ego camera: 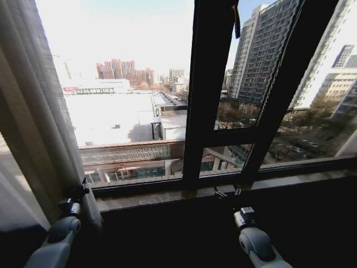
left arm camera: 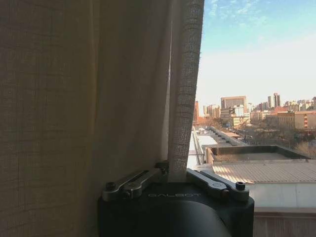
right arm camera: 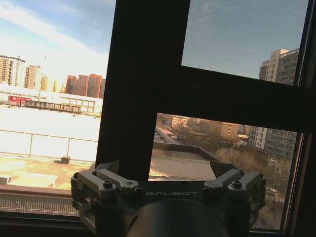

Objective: Open the curtains by pulling them apart, changing their state from closed to fully open.

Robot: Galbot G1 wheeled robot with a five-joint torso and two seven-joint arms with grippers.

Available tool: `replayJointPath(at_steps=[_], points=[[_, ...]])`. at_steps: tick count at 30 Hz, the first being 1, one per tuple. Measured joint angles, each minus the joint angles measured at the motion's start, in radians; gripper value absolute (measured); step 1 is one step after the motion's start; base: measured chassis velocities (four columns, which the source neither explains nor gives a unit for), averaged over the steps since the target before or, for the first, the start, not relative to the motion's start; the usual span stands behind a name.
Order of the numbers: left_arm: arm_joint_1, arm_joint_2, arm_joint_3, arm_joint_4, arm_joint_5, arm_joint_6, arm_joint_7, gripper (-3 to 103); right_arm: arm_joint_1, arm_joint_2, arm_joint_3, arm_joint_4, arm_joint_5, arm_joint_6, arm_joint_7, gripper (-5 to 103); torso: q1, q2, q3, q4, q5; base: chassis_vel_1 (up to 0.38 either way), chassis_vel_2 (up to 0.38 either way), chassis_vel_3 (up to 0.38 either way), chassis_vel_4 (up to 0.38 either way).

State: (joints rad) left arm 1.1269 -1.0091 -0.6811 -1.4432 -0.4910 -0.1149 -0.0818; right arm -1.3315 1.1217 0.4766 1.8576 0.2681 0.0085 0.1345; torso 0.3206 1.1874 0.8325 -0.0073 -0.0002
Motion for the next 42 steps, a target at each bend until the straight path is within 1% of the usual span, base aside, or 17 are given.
replayJointPath(at_steps=[2,6,11,15,19,23,26,28,29,32,34,35,38,40,41,42], points=[[0.000,0.000,0.000,0.001,0.000,0.000,0.000,0,0.000,0.000,0.000,0.000,0.000,0.000,0.000,100,0.000,0.000,0.000,0.0001,-0.0003,0.120,0.042,-0.083,-0.063],[-0.002,0.000,-0.001,0.002,0.000,-0.001,0.000,0,0.000,0.000,0.000,0.000,0.000,0.000,0.000,100,0.000,0.000,0.000,-0.0002,0.0006,0.174,0.119,-0.174,-0.107],[-0.002,-0.001,-0.002,0.003,0.000,-0.002,0.001,0,0.000,0.000,0.000,0.000,0.000,0.000,0.000,100,0.000,0.000,0.000,-0.0003,0.0003,0.215,0.151,-0.213,-0.150],[-0.002,-0.001,-0.004,0.004,0.000,-0.004,0.001,0,0.000,0.000,-0.001,0.000,0.000,0.000,0.000,100,0.000,0.000,0.000,0.0001,0.0004,0.186,0.166,-0.192,-0.152],[-0.002,-0.002,-0.007,0.006,0.000,-0.004,0.000,0,0.000,0.000,-0.001,0.000,0.000,0.000,0.000,100,0.000,0.000,0.000,0.0004,-0.0003,0.066,0.075,-0.061,-0.070],[-0.007,0.001,-0.008,0.008,0.000,-0.001,-0.005,0,0.000,0.000,0.000,0.000,0.000,0.000,0.000,100,0.000,0.000,0.000,-0.0004,0.0006,0.000,0.000,0.000,0.000],[-0.016,0.008,-0.008,0.017,-0.001,0.001,-0.016,0,0.000,0.000,0.000,0.000,0.000,0.000,0.000,100,0.000,0.000,0.000,-0.0005,0.0003,-0.017,-0.018,0.012,0.010],[-0.037,0.028,-0.011,0.045,-0.006,0.003,-0.038,0,0.000,0.000,0.000,0.000,0.000,0.000,0.000,100,0.000,0.000,0.000,-0.0007,0.0002,-0.020,-0.026,-0.001,0.020],[-0.037,0.028,-0.011,0.045,-0.006,0.003,-0.038,0,0.000,0.000,0.000,0.000,0.000,0.000,0.000,100,0.000,0.000,0.000,-0.0007,0.0002,0.000,0.000,0.000,0.000],[-0.055,0.055,-0.021,0.071,-0.023,0.011,-0.070,0,0.000,0.000,0.000,0.000,0.000,0.000,0.000,100,0.000,0.000,0.000,-0.0003,0.0001,0.000,0.000,0.000,0.000],[-0.063,0.083,-0.042,0.097,-0.043,0.019,-0.114,0,0.000,0.000,0.000,0.000,0.000,0.000,0.000,100,0.000,0.000,0.000,0.0001,-0.0001,0.000,0.000,0.000,0.000],[-0.063,0.083,-0.042,0.097,-0.043,0.019,-0.114,0,0.000,0.000,0.000,0.000,0.000,0.000,0.000,100,0.000,0.000,0.000,0.0001,-0.0001,0.000,0.000,0.000,0.000],[-0.060,0.106,-0.064,0.124,-0.063,0.029,-0.164,0,0.000,0.000,0.000,0.000,0.000,0.000,0.000,100,0.000,0.000,0.000,-0.0001,0.0001,0.000,0.000,0.000,0.000],[-0.061,0.134,-0.098,0.182,-0.072,0.028,-0.207,0,0.000,0.000,0.000,0.000,0.000,0.000,0.000,100,0.000,0.000,0.000,-0.0005,0.0004,0.000,0.000,0.000,0.000],[-0.061,0.134,-0.098,0.182,-0.072,0.028,-0.207,0,0.000,0.000,0.000,0.000,0.000,0.000,0.000,100,0.000,0.000,0.000,-0.0005,0.0004,0.000,0.000,0.000,0.000],[-0.063,0.145,-0.109,0.206,-0.074,0.026,-0.219,0,0.000,0.000,0.000,0.000,0.000,0.000,0.000,100,0.000,0.000,0.000,-0.0004,0.0005,0.000,0.000,0.000,0.000]])
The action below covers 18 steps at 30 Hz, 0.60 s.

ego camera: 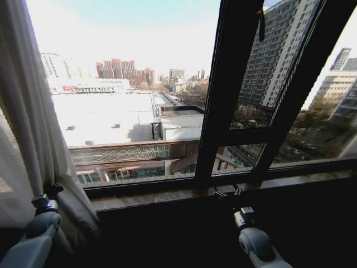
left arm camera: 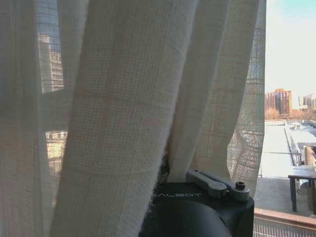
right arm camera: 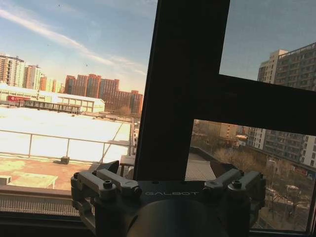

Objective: Open the curtains by pulling them apart, changing their state from closed to fully open.

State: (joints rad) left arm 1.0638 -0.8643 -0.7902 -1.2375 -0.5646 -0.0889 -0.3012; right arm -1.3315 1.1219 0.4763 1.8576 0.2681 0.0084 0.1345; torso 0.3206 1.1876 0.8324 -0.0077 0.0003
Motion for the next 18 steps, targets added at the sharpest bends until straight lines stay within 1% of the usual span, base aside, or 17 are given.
replayJointPath(at_steps=[3,4,6,7,8,12,15,16,18], points=[[-0.011,0.045,-0.054,0.094,0.001,-0.006,-0.027,0,0.000,0.000,0.000,0.000,0.000,0.000,0.000,100,0.000,0.000,0.000,0.0003,-0.0004,0.000,0.000,0.000,0.000],[-0.011,0.045,-0.054,0.094,0.001,-0.006,-0.027,0,0.000,0.000,0.000,0.000,0.000,0.000,0.000,100,0.000,0.000,0.000,0.0003,-0.0004,0.000,0.000,0.000,0.000],[-0.018,0.068,-0.085,0.142,0.008,-0.008,-0.032,0,0.000,0.000,0.000,0.000,0.000,0.000,0.000,100,0.000,0.000,0.000,0.0006,-0.0006,0.000,0.000,0.000,0.000],[-0.027,0.101,-0.127,0.213,0.018,-0.013,-0.034,0,0.000,0.000,0.000,0.000,0.000,0.000,0.000,100,0.000,0.000,0.000,0.0005,-0.0009,0.000,0.000,0.000,0.000],[-0.027,0.101,-0.127,0.213,0.018,-0.013,-0.034,0,0.000,0.000,0.000,0.000,0.000,0.000,0.000,100,0.000,0.000,0.000,0.0005,-0.0009,0.000,0.000,0.000,0.000],[-0.034,0.155,-0.193,0.314,0.038,-0.014,-0.035,0,0.000,0.000,0.000,0.000,0.000,0.000,0.000,100,0.000,0.000,0.000,0.0008,-0.0005,0.000,0.000,0.000,0.000],[-0.034,0.160,-0.203,0.327,0.056,-0.016,-0.037,0,0.000,0.000,0.000,0.000,0.000,0.000,0.000,100,0.000,0.000,0.000,0.0009,-0.0005,0.000,0.000,0.000,0.000],[-0.033,0.157,-0.203,0.326,0.069,-0.018,-0.039,0,0.000,0.000,0.000,0.000,0.000,0.000,0.000,100,0.000,0.000,0.000,0.0004,-0.0005,0.000,0.000,0.000,0.000],[-0.032,0.149,-0.202,0.319,0.075,-0.019,-0.041,0,0.000,0.000,0.000,0.000,0.000,0.000,0.000,100,0.000,0.000,0.000,0.0004,-0.0004,0.000,0.000,0.000,0.000]])
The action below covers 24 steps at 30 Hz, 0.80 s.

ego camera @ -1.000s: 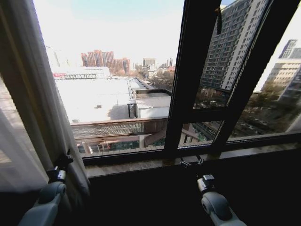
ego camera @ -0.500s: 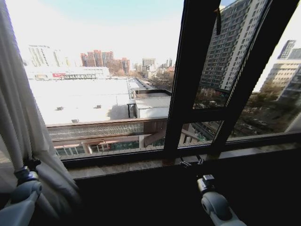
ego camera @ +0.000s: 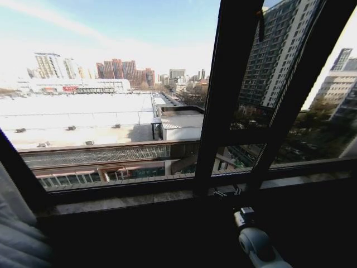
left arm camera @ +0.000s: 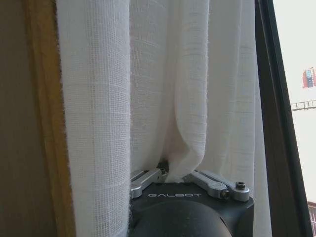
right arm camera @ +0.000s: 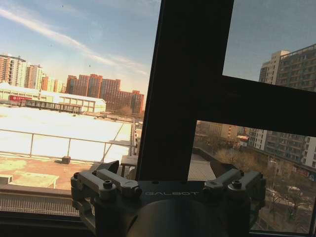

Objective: Open the curtains by pulling them apart, changing their state from closed to fully open.

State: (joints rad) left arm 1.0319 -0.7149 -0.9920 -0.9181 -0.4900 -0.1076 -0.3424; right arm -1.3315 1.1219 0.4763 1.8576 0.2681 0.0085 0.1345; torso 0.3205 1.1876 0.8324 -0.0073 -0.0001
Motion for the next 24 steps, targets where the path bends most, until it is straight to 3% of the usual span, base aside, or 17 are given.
replayJointPath(at_steps=[8,12,14,15,18,20,23,24], points=[[0.004,-0.050,0.034,-0.057,0.005,0.008,-0.011,-1,0.000,0.000,0.000,0.000,0.000,0.000,0.000,100,0.000,0.000,0.000,-0.0003,0.0001,0.000,0.000,0.000,0.000],[0.039,-0.076,0.052,-0.139,0.005,0.007,0.047,20,0.000,0.000,0.000,0.000,0.000,0.000,0.000,100,0.000,0.000,0.000,0.0000,0.0002,0.000,0.000,0.000,0.000],[0.051,-0.085,0.056,-0.167,0.007,0.006,0.062,20,0.000,0.000,0.000,0.000,0.000,0.000,0.000,100,0.000,0.000,0.000,-0.0002,0.0002,0.000,0.000,0.000,0.000],[0.069,-0.104,0.062,-0.213,0.010,0.005,0.074,26,0.000,0.000,0.000,0.000,0.000,0.000,0.000,100,0.000,0.000,0.000,-0.0002,0.0003,0.000,0.000,0.000,0.000],[0.101,-0.143,0.072,-0.293,0.033,0.004,0.079,42,0.000,0.000,0.000,0.000,0.000,0.000,0.000,100,0.000,0.000,0.000,-0.0003,0.0004,0.000,0.000,0.000,0.000],[0.115,-0.158,0.075,-0.321,0.050,0.001,0.079,42,0.000,0.000,0.000,0.000,0.000,0.000,0.000,100,0.000,0.000,0.000,-0.0003,0.0005,0.000,0.000,0.000,0.000],[0.160,-0.199,0.092,-0.416,0.075,-0.005,0.081,58,0.000,0.000,0.000,0.000,0.000,0.000,0.000,100,0.000,0.000,0.000,0.0000,0.0004,0.000,0.000,0.000,0.000],[0.160,-0.199,0.092,-0.416,0.075,-0.005,0.081,58,0.000,0.000,0.000,0.000,0.000,0.000,0.000,100,0.000,0.000,0.000,0.0000,0.0004,0.000,0.000,0.000,0.000]])
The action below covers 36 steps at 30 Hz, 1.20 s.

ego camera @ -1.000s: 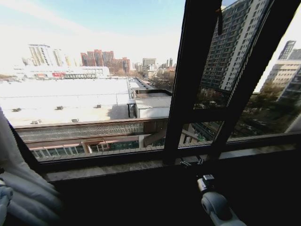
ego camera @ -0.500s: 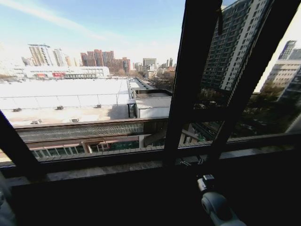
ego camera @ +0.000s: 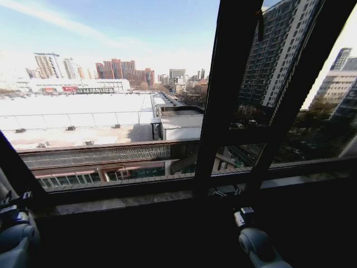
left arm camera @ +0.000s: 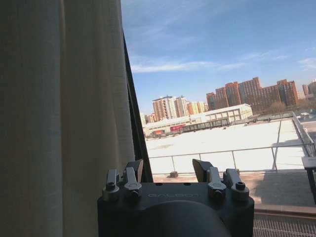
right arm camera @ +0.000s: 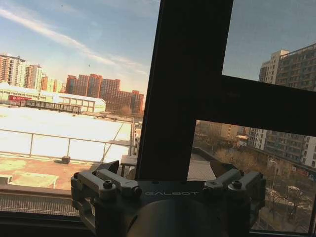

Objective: Open the curtains by pulling them apart, changing their state from closed to fully open.

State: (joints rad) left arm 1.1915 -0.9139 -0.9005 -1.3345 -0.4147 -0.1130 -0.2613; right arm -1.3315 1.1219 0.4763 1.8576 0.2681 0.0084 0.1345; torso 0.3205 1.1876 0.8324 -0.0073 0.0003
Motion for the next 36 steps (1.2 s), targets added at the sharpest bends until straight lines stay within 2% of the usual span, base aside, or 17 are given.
replayJointPath(at_steps=[1,5,6,7,11,12,14,15,17,19,22,23,27,36], points=[[0.011,-0.011,0.007,-0.028,0.001,-0.002,0.002,58,0.000,0.000,0.000,0.000,0.000,0.000,0.000,100,0.000,0.000,0.000,0.0000,0.0001,0.000,0.000,0.000,0.000],[0.058,-0.053,0.045,-0.144,-0.015,-0.034,0.069,81,0.000,0.000,0.000,0.000,0.000,0.000,0.000,100,0.000,0.000,0.000,-0.0003,0.0001,0.000,0.000,0.000,0.000],[0.070,-0.064,0.054,-0.174,-0.038,-0.040,0.099,81,0.000,0.000,0.000,0.000,0.000,0.000,0.000,100,0.000,0.000,0.000,-0.0003,0.0001,0.000,0.000,0.000,0.000],[0.070,-0.064,0.054,-0.174,-0.038,-0.040,0.099,81,0.000,0.000,0.000,0.000,0.000,0.000,0.000,100,0.000,0.000,0.000,-0.0003,0.0001,0.000,0.000,0.000,0.000],[0.105,-0.117,0.064,-0.272,-0.156,-0.022,0.224,98,0.000,0.000,0.000,0.000,0.000,0.000,0.000,100,0.000,0.000,0.000,-0.0002,0.0001,0.000,0.000,0.000,0.000],[0.112,-0.129,0.058,-0.283,-0.169,-0.012,0.254,100,0.000,0.000,0.000,0.000,0.000,0.000,0.000,100,0.000,0.000,0.000,-0.0003,0.0000,0.000,0.000,0.000,0.000],[0.116,-0.135,0.053,-0.287,-0.173,-0.007,0.273,100,0.000,0.000,0.000,0.000,0.000,0.000,0.000,100,0.000,0.000,0.000,-0.0004,0.0000,0.000,0.000,0.000,0.000],[0.129,-0.148,0.036,-0.288,-0.171,-0.001,0.327,100,0.000,0.000,0.000,0.000,0.000,0.000,0.000,100,0.000,0.000,0.000,-0.0002,0.0000,0.000,0.000,0.000,0.000],[0.137,-0.156,0.019,-0.279,-0.161,0.003,0.368,100,0.000,0.000,0.000,0.000,0.000,0.000,0.000,100,0.000,0.000,0.000,0.0001,0.0000,0.000,0.000,0.000,0.000],[0.138,-0.159,0.014,-0.274,-0.159,0.006,0.368,100,0.000,0.000,0.000,0.000,0.000,0.000,0.000,100,0.000,0.000,0.000,0.0002,0.0001,0.000,0.000,0.000,0.000],[0.139,-0.175,0.010,-0.277,-0.181,0.063,0.309,100,0.000,0.000,0.000,0.000,0.000,0.000,0.000,100,0.000,0.000,0.000,-0.0001,-0.0003,0.000,0.000,0.000,0.000],[0.139,-0.175,0.010,-0.277,-0.181,0.063,0.309,100,0.000,0.000,0.000,0.000,0.000,0.000,0.000,100,0.000,0.000,0.000,-0.0001,-0.0003,0.000,0.000,0.000,0.000],[0.142,-0.193,0.001,-0.317,-0.217,0.131,0.264,100,0.000,0.000,0.000,0.000,0.000,0.000,0.000,100,0.000,0.000,0.000,-0.0002,-0.0002,0.000,0.000,0.000,0.000],[0.157,-0.211,-0.001,-0.376,-0.214,0.148,0.245,100,0.000,0.000,0.000,0.000,0.000,0.000,0.000,100,0.000,0.000,0.000,-0.0002,-0.0001,0.000,0.000,0.000,0.000]])
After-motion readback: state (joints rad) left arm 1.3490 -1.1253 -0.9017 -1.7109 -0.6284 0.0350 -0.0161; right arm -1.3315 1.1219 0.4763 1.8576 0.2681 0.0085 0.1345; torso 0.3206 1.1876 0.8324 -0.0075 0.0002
